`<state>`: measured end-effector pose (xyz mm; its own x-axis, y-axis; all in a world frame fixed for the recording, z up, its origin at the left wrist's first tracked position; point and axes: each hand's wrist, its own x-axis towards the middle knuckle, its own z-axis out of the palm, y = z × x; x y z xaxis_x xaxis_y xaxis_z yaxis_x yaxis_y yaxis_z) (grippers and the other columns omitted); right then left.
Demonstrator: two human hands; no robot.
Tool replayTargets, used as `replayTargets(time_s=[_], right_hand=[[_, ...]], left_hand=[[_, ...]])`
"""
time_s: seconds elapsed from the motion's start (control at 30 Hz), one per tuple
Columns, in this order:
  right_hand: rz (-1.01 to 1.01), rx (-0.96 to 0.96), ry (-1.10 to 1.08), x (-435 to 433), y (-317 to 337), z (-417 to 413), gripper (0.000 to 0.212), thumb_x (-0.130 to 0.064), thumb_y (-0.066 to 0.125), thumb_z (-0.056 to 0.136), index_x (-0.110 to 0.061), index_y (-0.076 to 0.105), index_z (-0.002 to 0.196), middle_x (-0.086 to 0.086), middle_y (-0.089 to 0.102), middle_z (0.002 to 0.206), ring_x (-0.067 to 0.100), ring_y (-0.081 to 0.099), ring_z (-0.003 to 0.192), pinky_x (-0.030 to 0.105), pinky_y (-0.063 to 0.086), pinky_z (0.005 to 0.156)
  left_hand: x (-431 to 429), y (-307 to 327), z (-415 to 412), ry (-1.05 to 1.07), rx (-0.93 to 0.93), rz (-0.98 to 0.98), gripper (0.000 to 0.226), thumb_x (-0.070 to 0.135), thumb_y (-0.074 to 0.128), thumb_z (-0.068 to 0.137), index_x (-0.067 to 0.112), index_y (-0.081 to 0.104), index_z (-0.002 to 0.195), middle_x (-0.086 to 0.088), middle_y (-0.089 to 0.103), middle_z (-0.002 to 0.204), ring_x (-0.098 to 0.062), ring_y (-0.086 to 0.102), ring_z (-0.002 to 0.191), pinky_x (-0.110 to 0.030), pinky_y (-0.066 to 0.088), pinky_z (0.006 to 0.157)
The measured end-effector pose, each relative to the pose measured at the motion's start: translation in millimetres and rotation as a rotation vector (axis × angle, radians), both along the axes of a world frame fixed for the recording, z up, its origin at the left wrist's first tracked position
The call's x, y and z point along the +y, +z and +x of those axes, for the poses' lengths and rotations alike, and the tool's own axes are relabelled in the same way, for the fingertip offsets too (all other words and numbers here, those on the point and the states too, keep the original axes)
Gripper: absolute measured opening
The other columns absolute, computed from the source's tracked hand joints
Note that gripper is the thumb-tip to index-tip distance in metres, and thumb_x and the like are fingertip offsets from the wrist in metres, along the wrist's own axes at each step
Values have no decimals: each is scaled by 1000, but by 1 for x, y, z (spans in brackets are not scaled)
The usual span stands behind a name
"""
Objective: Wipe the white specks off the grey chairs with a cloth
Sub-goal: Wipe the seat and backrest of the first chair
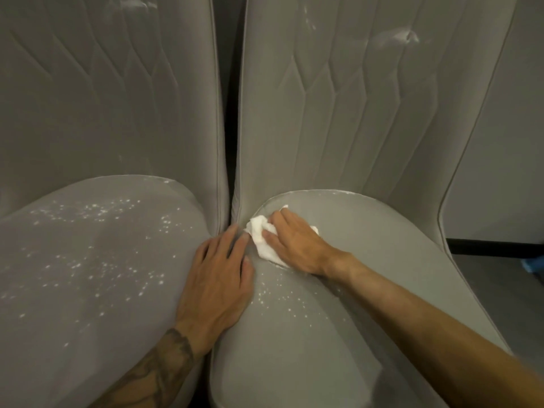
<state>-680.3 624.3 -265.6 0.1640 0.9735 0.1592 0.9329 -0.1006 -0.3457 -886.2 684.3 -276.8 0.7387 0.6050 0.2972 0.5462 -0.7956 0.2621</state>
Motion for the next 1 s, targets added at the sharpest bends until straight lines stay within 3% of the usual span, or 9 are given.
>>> replayTargets(time_s=[0.17, 0.37, 0.5, 0.57, 0.63, 0.77, 0.83, 0.93, 1.0], right_hand=[[-22, -94, -306, 12, 5, 29, 33, -32, 38, 104, -2, 49, 112, 22, 52, 114, 37, 49, 105, 46, 36, 95], [24, -30, -14, -32, 3, 15, 22, -30, 43, 103, -9, 49, 103, 15, 53, 101, 27, 47, 92, 33, 32, 84], [-43, -53, -364, -57, 14, 81, 31, -29, 40, 105, -1, 51, 110, 22, 53, 112, 36, 50, 103, 40, 33, 93], [-102, -165, -451, -57, 11, 80, 36, -30, 32, 106, -1, 50, 115, 21, 52, 117, 34, 48, 106, 41, 33, 96], [-115, -248, -335, -55, 0, 53, 39, -31, 26, 106, -4, 51, 118, 19, 52, 116, 32, 47, 105, 42, 32, 96], [25, -80, -69, -83, 2, 22, 26, -33, 36, 104, -10, 49, 101, 12, 52, 97, 24, 45, 88, 34, 34, 87], [-14, -97, -140, -92, 10, 48, 26, -34, 38, 105, -10, 49, 104, 13, 52, 102, 26, 47, 92, 37, 36, 89], [-104, -119, -442, -97, 17, 82, 35, -32, 30, 107, -4, 50, 115, 18, 52, 115, 33, 49, 103, 42, 35, 93], [-104, -209, -476, -93, 15, 71, 34, -24, 31, 107, 2, 52, 116, 23, 53, 114, 36, 50, 103, 48, 36, 92]], left_hand=[[0, 1, 1, 6, 26, -14, 54, 34, 31, 102, 11, 58, 143, -13, 50, 156, -26, 53, 136, -44, 38, 117], [3, 0, -2, -5, 30, -21, 54, 32, 32, 103, 9, 57, 145, -14, 49, 157, -28, 51, 139, -45, 35, 118], [2, -2, -1, -16, 29, -28, 55, 33, 31, 103, 8, 56, 145, -15, 48, 158, -30, 51, 140, -47, 35, 118], [2, -2, 1, -10, 21, -30, 54, 33, 31, 103, 10, 56, 144, -13, 48, 158, -28, 50, 140, -46, 35, 118], [2, -2, 1, -9, 18, -22, 52, 32, 33, 102, 10, 56, 143, -13, 48, 157, -27, 49, 140, -45, 34, 117], [2, 0, 0, -13, 37, -31, 53, 33, 31, 103, 10, 55, 145, -13, 47, 158, -27, 48, 141, -46, 34, 118], [0, 2, 1, -12, 41, -37, 55, 34, 29, 103, 10, 55, 145, -12, 47, 158, -28, 47, 142, -46, 35, 118], [-1, 4, 1, -14, 33, -33, 55, 33, 30, 103, 8, 56, 144, -15, 48, 157, -30, 49, 141, -48, 36, 117], [-2, 5, 1, -14, 27, -35, 52, 30, 34, 102, 7, 57, 143, -15, 49, 156, -30, 49, 141, -48, 37, 116]])
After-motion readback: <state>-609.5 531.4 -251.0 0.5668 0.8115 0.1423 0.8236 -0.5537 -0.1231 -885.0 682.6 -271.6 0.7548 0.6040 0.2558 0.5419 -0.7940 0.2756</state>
